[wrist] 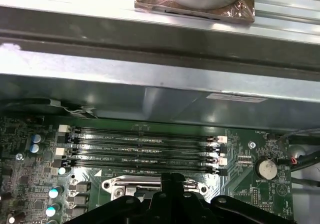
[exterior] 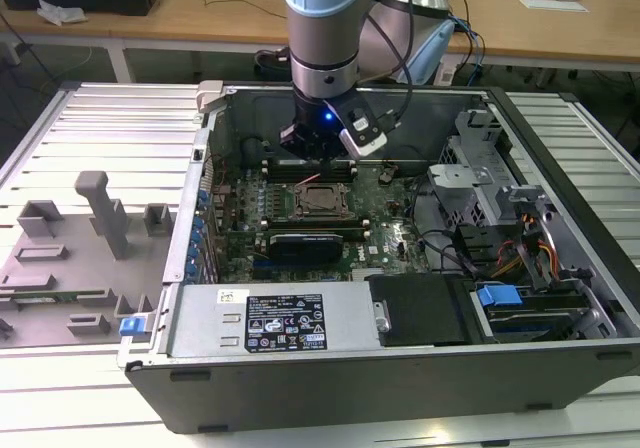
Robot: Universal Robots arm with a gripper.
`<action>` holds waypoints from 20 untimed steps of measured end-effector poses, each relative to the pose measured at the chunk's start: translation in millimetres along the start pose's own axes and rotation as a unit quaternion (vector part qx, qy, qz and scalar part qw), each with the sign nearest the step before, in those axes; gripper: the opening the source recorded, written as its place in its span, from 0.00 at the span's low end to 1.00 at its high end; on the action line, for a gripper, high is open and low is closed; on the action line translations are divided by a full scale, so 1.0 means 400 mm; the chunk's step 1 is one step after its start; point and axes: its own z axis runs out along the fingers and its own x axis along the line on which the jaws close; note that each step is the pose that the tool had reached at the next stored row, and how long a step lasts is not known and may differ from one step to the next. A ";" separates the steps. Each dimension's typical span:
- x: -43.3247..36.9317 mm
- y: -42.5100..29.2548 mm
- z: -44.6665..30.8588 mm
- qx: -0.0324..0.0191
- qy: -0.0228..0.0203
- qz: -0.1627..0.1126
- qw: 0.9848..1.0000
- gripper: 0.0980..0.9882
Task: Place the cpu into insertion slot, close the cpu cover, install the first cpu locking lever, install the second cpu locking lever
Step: 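Install the first cpu locking lever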
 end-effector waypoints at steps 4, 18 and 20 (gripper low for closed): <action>-0.001 0.020 0.006 0.000 0.000 0.000 1.000 0.01; 0.007 0.022 0.036 0.011 -0.031 0.024 0.999 0.01; 0.008 0.026 0.038 0.011 -0.032 0.029 0.999 0.01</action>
